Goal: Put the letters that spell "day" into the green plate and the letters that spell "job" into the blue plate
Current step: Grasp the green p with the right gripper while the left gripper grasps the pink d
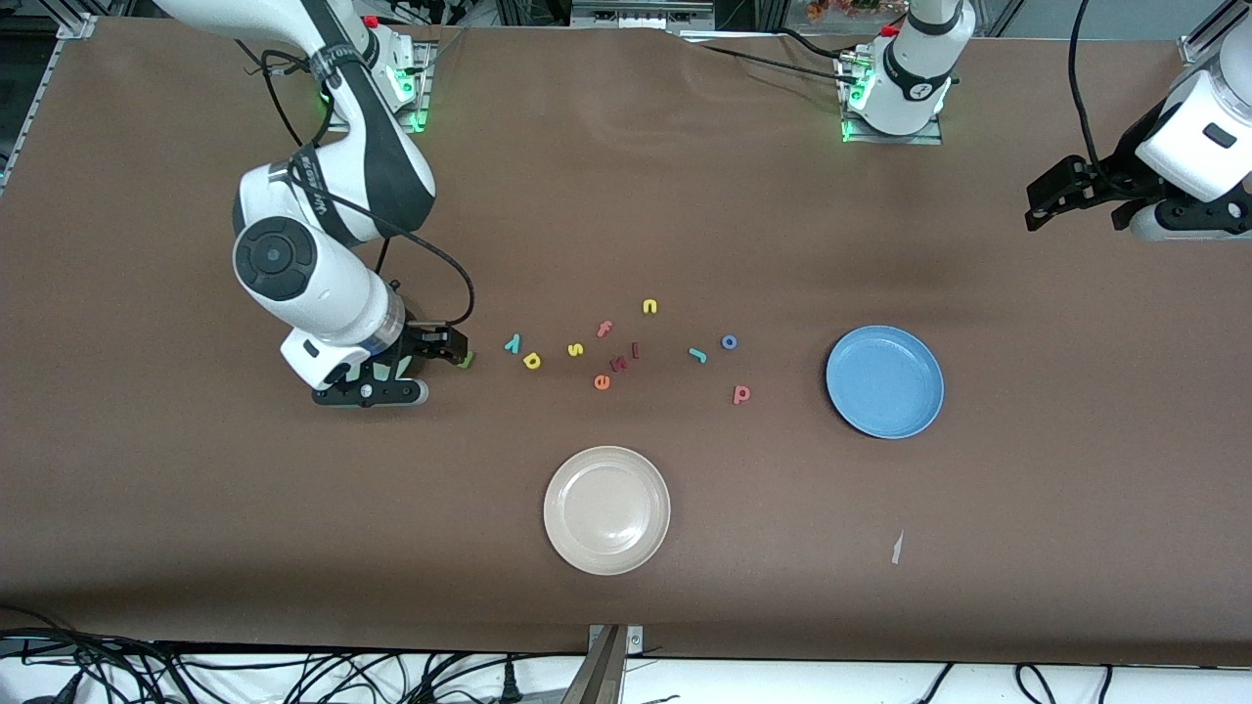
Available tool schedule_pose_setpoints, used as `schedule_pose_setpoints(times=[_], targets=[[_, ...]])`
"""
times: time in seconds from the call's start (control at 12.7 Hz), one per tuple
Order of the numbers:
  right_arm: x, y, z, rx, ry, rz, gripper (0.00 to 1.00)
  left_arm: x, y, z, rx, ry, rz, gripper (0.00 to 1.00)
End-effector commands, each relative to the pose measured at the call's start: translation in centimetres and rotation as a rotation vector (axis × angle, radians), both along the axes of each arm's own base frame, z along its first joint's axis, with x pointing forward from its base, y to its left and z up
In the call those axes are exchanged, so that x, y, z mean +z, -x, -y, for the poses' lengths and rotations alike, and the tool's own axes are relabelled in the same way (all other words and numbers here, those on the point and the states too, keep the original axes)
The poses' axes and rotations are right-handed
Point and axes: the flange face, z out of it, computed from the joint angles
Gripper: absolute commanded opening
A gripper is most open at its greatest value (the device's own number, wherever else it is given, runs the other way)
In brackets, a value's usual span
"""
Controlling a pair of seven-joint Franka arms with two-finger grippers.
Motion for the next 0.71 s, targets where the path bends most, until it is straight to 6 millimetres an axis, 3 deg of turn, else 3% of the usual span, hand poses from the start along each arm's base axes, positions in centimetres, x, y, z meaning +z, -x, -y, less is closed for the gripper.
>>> schedule_pose_setpoints(times=[0.0, 0.32, 0.55, 0.63], targets=[[-3.7, 4.0, 2.2, -0.071, -0.022, 0.040, 1.00, 0.5, -0.1, 0.2, -0.006, 0.010, -0.007, 1.00], [-10.4, 7.2, 3.5, -0.191, -0.030, 0.076, 1.00, 0.5, -0.1, 0.2, -0.006, 0.010, -0.007, 1.00], [-14.1, 7.8, 3.0, -0.286, -0.021, 0.061, 1.00, 0.5, -0.1, 0.2, -0.006, 0.010, -0.007, 1.00], [-15.1, 8.2, 1.8, -0.310, -0.025, 0.066, 1.00, 0.5, -0.1, 0.2, -0.005, 0.010, -0.007, 1.00]])
